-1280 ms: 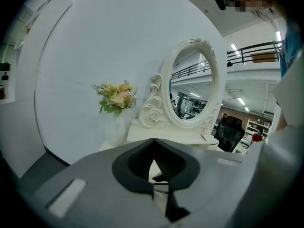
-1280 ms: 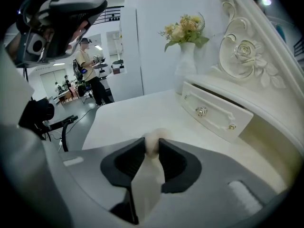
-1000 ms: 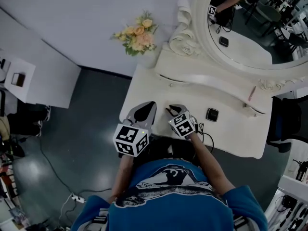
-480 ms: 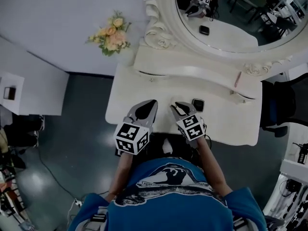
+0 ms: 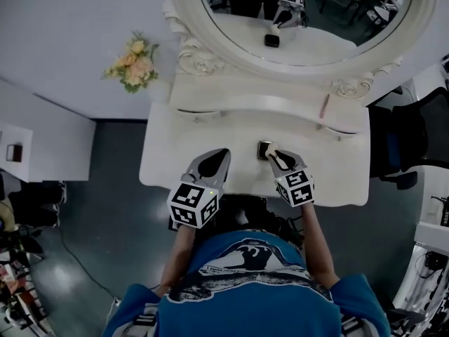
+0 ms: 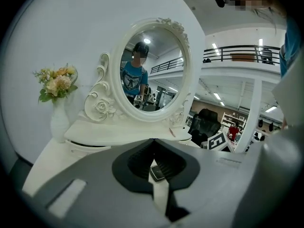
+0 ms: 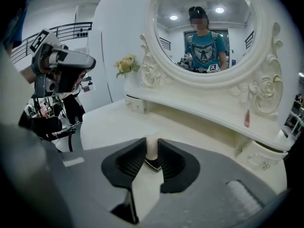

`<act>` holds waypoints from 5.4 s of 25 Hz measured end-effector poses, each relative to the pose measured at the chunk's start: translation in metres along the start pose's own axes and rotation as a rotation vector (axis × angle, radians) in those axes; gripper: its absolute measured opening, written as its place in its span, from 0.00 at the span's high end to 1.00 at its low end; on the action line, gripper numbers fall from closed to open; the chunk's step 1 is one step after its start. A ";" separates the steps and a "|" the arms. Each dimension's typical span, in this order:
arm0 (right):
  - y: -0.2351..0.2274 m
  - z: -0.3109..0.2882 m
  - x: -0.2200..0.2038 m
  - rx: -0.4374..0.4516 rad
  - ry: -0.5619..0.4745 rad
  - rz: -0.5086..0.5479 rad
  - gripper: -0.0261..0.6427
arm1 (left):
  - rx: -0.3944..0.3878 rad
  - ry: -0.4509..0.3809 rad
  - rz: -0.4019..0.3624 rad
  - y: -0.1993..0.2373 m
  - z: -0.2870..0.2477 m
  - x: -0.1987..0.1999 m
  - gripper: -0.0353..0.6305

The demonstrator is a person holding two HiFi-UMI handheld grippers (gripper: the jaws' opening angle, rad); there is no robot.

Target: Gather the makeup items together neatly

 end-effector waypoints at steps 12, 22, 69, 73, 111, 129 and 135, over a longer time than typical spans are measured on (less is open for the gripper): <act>-0.043 0.030 -0.056 -0.005 0.106 0.049 0.84 | 0.032 -0.006 -0.003 -0.044 -0.008 -0.004 0.93; -0.057 0.018 -0.090 0.050 0.126 -0.007 0.83 | 0.087 -0.001 0.004 -0.060 -0.009 -0.013 0.93; -0.264 0.065 0.038 -0.289 -0.033 -0.276 0.72 | 0.101 0.021 -0.013 -0.048 -0.028 -0.003 0.93; -0.264 0.063 0.035 -0.357 -0.004 -0.277 0.79 | 0.107 0.023 -0.009 -0.036 -0.025 -0.003 0.93; -0.045 -0.032 0.028 -0.158 -0.181 -0.538 0.89 | 0.000 0.076 -0.026 0.052 -0.010 -0.010 0.93; 0.036 -0.134 -0.002 -0.095 -0.026 -0.651 0.89 | -0.035 0.073 -0.033 0.088 0.000 -0.014 0.93; 0.036 -0.135 -0.004 -0.111 -0.021 -0.659 0.89 | -0.019 0.072 -0.017 0.098 0.005 -0.013 0.93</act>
Point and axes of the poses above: the fingertips, and each gripper's own axes: z backward along the fingers, y to its left, x out of its top, the point moved 4 cm from there along z, backward along the fingers, and after that the axes turned 14 degrees about x, right-handed, at the moved point
